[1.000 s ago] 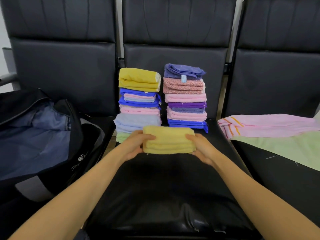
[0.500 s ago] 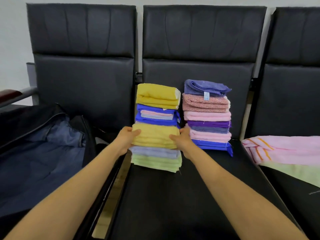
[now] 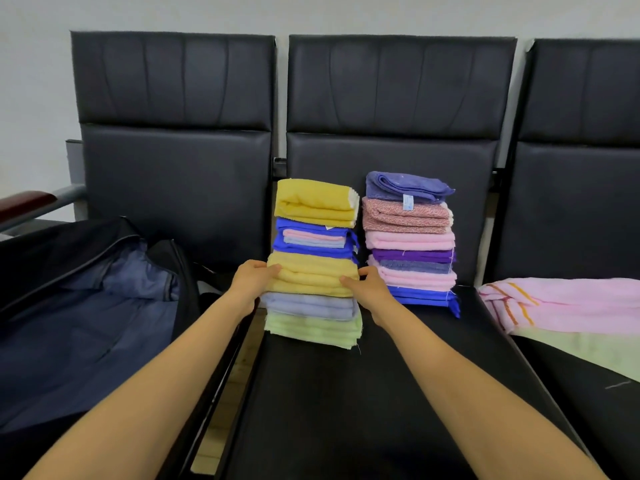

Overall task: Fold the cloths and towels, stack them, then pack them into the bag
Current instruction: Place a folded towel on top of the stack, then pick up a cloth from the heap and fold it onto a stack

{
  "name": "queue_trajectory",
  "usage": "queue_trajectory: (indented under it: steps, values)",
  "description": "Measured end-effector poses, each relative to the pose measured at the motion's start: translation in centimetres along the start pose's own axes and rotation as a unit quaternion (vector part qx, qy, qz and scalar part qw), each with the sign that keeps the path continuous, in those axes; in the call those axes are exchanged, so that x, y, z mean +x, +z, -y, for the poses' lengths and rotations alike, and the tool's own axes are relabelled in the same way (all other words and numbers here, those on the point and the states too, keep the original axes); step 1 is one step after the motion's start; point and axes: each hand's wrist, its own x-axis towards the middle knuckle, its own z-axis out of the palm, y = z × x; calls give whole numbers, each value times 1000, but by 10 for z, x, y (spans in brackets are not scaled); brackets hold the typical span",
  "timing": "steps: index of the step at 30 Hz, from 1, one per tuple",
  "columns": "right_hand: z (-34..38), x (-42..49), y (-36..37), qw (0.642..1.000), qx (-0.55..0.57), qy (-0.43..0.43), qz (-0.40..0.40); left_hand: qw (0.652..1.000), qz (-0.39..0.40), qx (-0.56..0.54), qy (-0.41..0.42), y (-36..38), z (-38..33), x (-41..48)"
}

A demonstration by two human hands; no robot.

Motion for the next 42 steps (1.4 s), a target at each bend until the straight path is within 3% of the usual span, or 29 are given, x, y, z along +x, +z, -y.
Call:
queue_trajectory:
  steps: [8,13,17,25,29,34,42]
  values:
    - [2,-34,-41,1000,-10,-22,9,982,-134,97,94,26,-9,-58]
    - [-14,-57,-94,999,18,-1,-50,991,54,31,115,89,-24,-109]
    - [-40,-72,-153,994,24,10,-110,985,137,34,96,156,-31,-133]
    - [-109,-99,-273,971,12,63,-229,943,325,39,61,293,-25,-185]
    - [-143,-95,-321,959,-56,93,-263,929,358,66,68,353,-19,-192]
    - [-174,-75,-349,944,-190,121,-239,901,393,160,95,406,-9,-185]
    - [-183,-7,-344,951,-249,11,-184,912,332,206,126,449,-5,-144]
